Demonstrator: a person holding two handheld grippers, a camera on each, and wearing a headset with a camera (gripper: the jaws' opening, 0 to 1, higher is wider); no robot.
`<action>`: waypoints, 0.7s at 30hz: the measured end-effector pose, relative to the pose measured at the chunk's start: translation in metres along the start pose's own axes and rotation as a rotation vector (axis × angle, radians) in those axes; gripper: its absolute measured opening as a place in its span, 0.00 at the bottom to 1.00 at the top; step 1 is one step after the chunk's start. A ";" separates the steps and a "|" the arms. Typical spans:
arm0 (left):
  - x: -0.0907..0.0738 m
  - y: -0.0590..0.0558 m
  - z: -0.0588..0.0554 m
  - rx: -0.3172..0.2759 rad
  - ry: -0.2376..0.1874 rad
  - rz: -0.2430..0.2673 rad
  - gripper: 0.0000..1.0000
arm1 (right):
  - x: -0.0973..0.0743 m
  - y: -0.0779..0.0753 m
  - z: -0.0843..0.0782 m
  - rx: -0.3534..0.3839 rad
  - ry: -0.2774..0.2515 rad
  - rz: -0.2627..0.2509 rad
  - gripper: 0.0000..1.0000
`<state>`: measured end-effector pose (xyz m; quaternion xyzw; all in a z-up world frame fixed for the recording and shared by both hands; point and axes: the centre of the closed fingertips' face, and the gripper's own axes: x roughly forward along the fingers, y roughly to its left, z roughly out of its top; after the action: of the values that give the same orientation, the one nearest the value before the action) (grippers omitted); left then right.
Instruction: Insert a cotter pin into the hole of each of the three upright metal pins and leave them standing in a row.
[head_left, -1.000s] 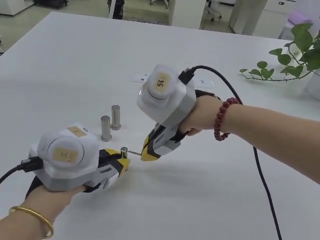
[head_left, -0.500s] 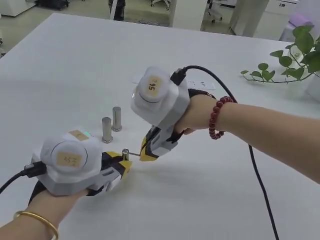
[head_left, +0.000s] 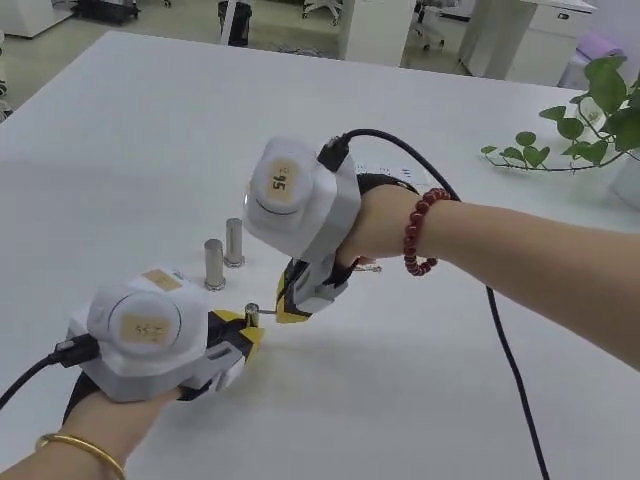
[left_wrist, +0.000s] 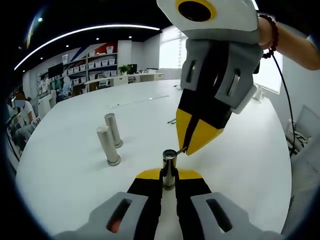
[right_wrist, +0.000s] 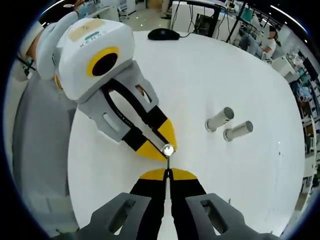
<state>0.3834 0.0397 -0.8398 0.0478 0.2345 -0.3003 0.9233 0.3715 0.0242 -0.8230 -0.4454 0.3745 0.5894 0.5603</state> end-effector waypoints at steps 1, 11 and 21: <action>0.000 0.000 0.000 0.001 0.000 0.001 0.07 | 0.000 0.000 0.001 0.001 -0.005 0.001 0.04; 0.000 -0.001 -0.001 -0.014 -0.005 0.007 0.07 | 0.002 0.002 0.011 0.001 -0.027 -0.003 0.04; 0.001 -0.001 -0.001 -0.020 -0.005 0.009 0.07 | 0.001 0.004 0.012 0.062 -0.089 0.022 0.09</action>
<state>0.3828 0.0382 -0.8410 0.0386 0.2348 -0.2939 0.9257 0.3657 0.0357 -0.8199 -0.3971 0.3723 0.6028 0.5834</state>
